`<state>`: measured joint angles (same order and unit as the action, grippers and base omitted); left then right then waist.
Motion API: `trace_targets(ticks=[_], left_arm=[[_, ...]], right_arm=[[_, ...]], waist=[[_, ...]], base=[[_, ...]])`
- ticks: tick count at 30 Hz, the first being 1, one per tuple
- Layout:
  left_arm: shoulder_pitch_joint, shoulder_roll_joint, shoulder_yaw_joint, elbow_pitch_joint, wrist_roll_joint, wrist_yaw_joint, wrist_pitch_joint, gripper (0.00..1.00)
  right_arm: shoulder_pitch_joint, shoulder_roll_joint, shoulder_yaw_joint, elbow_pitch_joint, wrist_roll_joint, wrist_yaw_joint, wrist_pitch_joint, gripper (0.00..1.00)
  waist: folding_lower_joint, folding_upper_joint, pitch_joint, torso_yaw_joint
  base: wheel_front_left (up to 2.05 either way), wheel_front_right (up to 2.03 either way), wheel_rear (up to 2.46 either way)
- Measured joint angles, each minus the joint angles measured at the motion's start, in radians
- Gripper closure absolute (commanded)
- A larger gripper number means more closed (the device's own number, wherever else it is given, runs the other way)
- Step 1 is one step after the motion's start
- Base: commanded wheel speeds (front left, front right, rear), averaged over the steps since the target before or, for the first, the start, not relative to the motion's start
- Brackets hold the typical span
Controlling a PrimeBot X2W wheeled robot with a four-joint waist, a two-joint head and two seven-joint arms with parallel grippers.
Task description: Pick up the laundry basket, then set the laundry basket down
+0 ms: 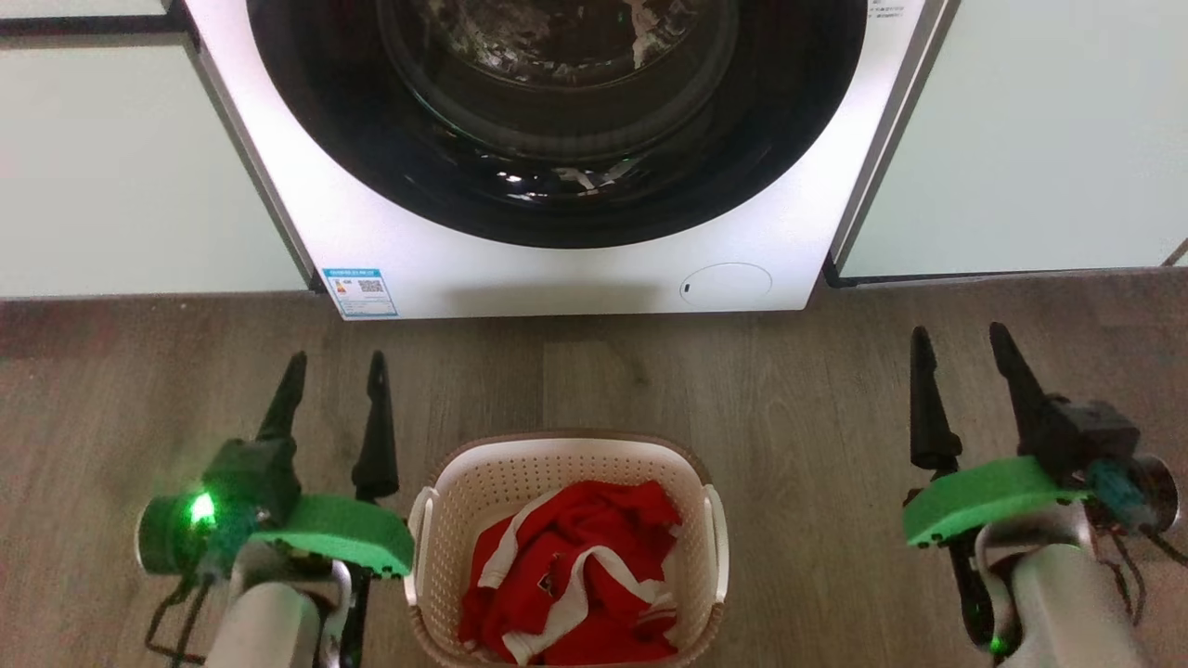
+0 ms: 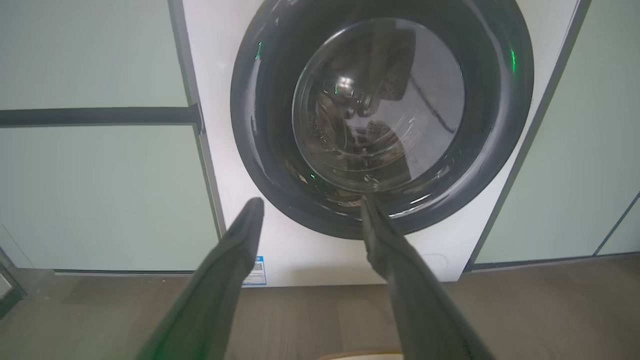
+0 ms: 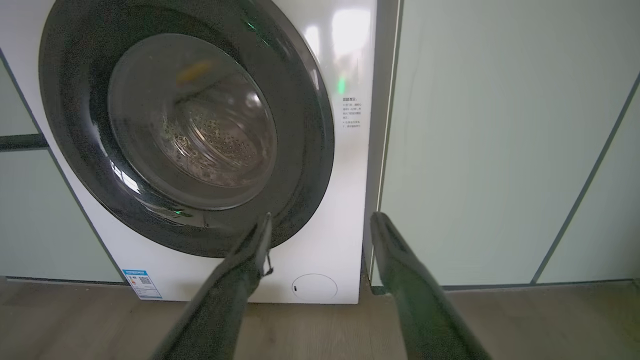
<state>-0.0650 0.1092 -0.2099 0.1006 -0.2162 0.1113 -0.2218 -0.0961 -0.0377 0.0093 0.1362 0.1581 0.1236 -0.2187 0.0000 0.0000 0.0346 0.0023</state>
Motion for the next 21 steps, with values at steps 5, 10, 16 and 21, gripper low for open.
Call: trace_targets(ticks=[5, 10, 16, 21], left_arm=[[0.006, -0.015, 0.008, 0.006, 0.072, -0.008, -0.011, 0.0], [0.006, -0.02, 0.021, 0.005, 0.141, -0.016, -0.03, 0.0], [0.006, -0.031, 0.031, 0.013, 0.155, -0.041, -0.03, 0.0], [0.006, -0.04, 0.042, 0.02, 0.155, -0.051, -0.03, 0.0]], right_arm=[[0.0, -0.001, 0.002, 0.0, -0.062, 0.0, -0.017, 0.0], [0.0, -0.001, 0.009, -0.005, -0.124, 0.0, -0.03, 0.0], [0.0, -0.001, 0.014, -0.006, -0.133, 0.0, -0.031, 0.0], [0.0, -0.002, 0.014, -0.006, -0.133, 0.0, -0.031, 0.0]], waist=[[0.0, 0.0, 0.002, 0.004], [0.0, 0.0, 0.004, 0.007], [0.0, 0.0, 0.007, 0.009], [0.0, 0.0, 0.008, 0.008]], base=[[0.0, 0.0, 0.0], [0.0, 0.0, 0.0], [0.0, 0.0, 0.0], [0.0, 0.0, 0.0]])
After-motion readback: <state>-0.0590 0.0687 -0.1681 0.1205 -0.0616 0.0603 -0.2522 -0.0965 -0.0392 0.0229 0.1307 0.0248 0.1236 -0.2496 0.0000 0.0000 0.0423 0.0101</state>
